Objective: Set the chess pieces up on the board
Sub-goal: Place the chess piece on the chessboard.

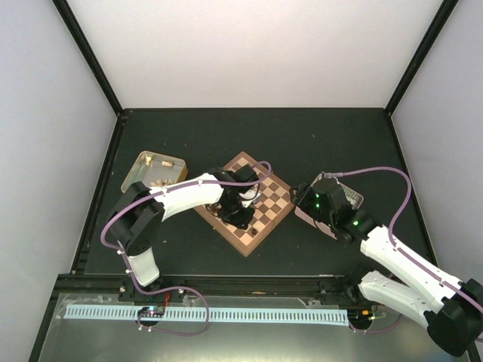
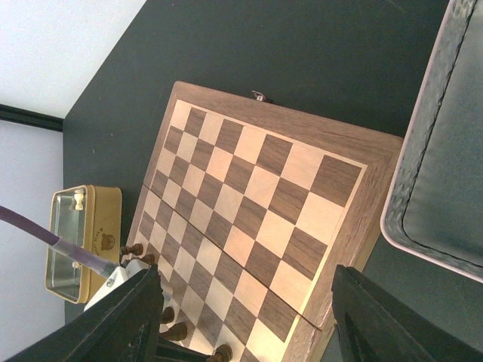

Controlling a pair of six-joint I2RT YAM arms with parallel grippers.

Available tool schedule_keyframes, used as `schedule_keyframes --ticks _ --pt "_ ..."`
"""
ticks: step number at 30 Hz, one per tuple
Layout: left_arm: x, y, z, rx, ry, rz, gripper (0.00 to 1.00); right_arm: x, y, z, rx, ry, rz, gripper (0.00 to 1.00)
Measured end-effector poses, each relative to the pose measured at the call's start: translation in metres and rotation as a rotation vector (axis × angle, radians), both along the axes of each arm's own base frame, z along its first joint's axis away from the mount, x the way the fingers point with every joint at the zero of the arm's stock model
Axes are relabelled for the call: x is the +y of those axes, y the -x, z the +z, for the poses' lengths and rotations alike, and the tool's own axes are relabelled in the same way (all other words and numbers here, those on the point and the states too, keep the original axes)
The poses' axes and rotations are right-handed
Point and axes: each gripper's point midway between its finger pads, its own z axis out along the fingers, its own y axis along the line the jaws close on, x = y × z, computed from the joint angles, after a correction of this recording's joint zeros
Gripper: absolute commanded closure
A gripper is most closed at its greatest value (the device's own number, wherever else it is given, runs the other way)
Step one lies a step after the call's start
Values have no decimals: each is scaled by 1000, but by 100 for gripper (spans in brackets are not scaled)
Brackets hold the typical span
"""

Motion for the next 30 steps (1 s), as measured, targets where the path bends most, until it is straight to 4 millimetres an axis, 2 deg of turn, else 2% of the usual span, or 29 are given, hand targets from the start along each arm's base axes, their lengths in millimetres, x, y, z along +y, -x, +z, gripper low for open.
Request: schedule_keyframes --ticks 3,6,14,18,20,22,26,30 --pt "0 0 0 -1 0 -6 71 0 0 -1 3 3 0 37" --pt "0 0 -2 2 -3 -4 64 -2 2 -3 10 9 0 37" --pt "1 -2 -1 -13 -10 -3 60 -17 4 2 -17 60 -36 37" --pt "2 -12 12 -76 4 8 59 -35 2 -2 -13 137 -76 37" --pt "2 -20 27 -133 33 21 59 -48 0 -6 -3 181 -105 37" --pt "2 -30 51 -215 87 41 59 -64 -2 -11 14 227 -136 38" --pt "6 -48 106 -415 215 89 59 -93 -7 -25 63 320 -177 39" --pt "17 -51 149 -584 321 123 57 -104 -10 -45 130 388 -170 43"
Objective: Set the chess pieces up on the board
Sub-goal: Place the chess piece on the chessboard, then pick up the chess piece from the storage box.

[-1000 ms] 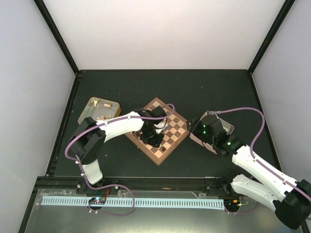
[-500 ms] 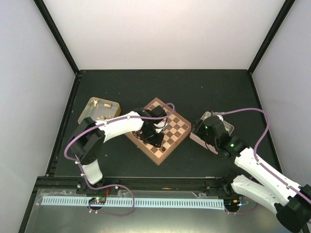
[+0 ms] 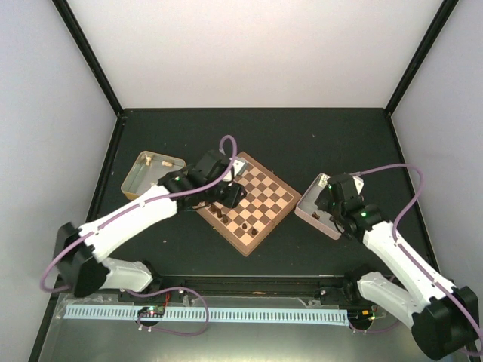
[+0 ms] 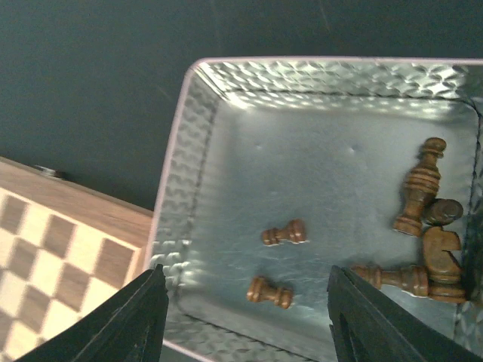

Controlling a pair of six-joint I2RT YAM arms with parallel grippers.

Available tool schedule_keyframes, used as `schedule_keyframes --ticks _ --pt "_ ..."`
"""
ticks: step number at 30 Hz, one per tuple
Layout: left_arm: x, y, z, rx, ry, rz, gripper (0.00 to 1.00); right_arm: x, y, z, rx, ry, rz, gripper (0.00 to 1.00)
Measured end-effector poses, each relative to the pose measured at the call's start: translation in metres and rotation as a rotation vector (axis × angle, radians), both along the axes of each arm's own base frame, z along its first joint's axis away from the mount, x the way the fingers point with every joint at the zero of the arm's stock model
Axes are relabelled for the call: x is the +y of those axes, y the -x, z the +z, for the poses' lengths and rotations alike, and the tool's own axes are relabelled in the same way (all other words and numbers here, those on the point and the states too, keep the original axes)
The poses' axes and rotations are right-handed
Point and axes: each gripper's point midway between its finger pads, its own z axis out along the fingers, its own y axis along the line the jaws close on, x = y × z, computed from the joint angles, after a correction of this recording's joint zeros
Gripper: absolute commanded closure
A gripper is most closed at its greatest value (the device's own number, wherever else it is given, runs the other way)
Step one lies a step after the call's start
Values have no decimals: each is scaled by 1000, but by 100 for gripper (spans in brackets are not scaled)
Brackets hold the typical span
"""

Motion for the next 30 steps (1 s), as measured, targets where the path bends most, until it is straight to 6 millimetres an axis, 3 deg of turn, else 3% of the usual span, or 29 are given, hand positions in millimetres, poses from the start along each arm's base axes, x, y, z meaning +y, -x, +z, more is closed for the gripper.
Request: schedule_keyframes --ticks 6,13,20,30 --pt "17 4 38 -192 128 36 49 -7 -1 -43 156 50 27 50" --pt "25 5 49 -276 184 57 48 3 -4 -79 269 21 60 56" --pt "24 2 55 -298 199 64 48 4 -11 -98 328 11 36 60" --pt "24 1 54 -296 198 64 48 4 -38 -99 313 44 17 62"
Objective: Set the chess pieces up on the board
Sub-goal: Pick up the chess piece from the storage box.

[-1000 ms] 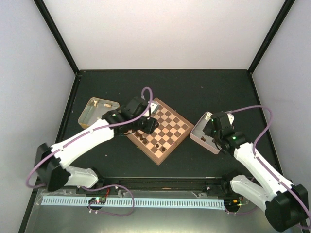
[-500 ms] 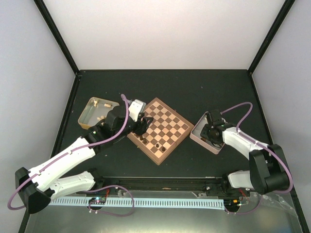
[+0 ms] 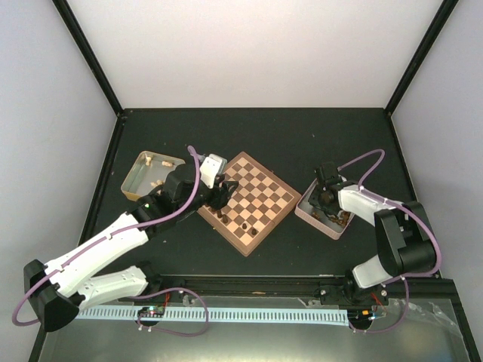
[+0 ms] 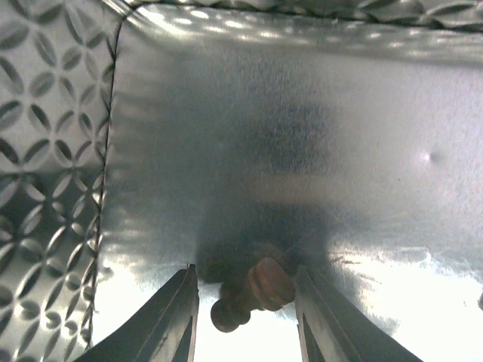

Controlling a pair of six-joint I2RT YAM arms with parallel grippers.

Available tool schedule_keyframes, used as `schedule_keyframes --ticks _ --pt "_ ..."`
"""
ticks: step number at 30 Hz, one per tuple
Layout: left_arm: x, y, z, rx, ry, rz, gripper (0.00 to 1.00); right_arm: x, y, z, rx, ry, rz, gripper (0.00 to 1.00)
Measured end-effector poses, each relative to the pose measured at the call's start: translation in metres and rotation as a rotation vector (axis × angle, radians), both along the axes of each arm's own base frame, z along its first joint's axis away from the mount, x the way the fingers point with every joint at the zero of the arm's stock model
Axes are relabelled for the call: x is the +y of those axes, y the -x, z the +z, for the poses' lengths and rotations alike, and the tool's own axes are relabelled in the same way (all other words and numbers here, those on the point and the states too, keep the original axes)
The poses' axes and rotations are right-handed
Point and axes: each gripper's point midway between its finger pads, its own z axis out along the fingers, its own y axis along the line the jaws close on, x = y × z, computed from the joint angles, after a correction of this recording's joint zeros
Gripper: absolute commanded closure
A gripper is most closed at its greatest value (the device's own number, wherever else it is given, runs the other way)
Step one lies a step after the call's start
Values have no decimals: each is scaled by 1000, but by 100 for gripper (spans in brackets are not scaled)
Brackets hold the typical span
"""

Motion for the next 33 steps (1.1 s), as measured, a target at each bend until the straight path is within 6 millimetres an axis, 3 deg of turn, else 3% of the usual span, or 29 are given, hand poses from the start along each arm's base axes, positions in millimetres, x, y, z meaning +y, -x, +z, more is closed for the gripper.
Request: schedule_keyframes --ticks 11,23,25,29,33 --pt "-2 -2 -5 10 -10 0 48 -4 -14 -1 2 60 34 85" --pt "-3 -2 -5 13 -9 -3 46 -1 -8 6 -24 15 22 89" --pt "-4 -1 -5 17 -2 -10 45 2 -5 17 -63 -24 5 89" --pt "-13 1 -7 42 22 -40 43 15 -8 60 -205 -165 -31 89" --pt "-24 1 -7 65 68 -68 42 42 -11 108 -347 -408 -44 89"
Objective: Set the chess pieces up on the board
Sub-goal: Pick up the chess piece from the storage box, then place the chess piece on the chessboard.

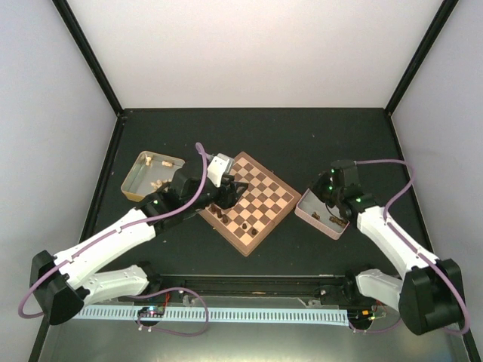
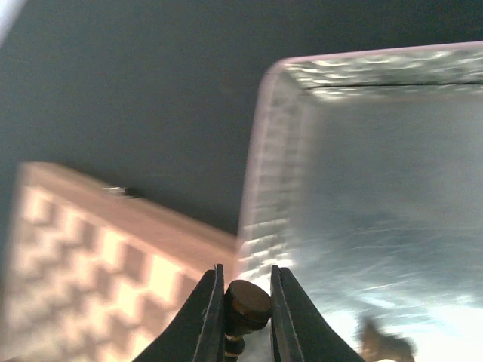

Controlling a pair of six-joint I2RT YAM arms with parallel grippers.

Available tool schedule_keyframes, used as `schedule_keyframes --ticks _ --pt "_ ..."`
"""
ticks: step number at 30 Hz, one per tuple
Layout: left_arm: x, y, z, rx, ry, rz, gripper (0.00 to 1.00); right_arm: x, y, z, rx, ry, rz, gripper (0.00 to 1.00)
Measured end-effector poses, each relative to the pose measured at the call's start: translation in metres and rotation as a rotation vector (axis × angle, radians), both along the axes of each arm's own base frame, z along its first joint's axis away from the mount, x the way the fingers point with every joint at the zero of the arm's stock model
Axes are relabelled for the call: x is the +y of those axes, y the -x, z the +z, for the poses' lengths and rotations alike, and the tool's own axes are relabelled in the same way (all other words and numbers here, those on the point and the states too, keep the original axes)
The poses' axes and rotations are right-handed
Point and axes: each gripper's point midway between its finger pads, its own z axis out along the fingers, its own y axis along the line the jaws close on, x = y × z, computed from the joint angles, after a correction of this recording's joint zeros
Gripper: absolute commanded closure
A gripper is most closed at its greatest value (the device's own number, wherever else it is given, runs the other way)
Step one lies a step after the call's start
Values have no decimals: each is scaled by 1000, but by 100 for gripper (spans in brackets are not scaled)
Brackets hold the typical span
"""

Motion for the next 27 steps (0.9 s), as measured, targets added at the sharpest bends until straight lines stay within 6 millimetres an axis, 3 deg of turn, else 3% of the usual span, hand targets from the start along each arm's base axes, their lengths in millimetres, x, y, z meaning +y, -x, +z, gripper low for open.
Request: schedule_keyframes --ticks 6,14,18,27 --pt "-16 0 -5 27 78 -37 40 59 18 20 -1 -334 81 89" --pt "-31 7 -35 88 103 -71 43 137 48 37 139 -665 211 88" --pt "-36 11 -48 118 95 -86 52 158 55 40 193 -723 245 88" --pt "-44 12 -47 121 117 -114 67 179 61 51 228 -795 291 88"
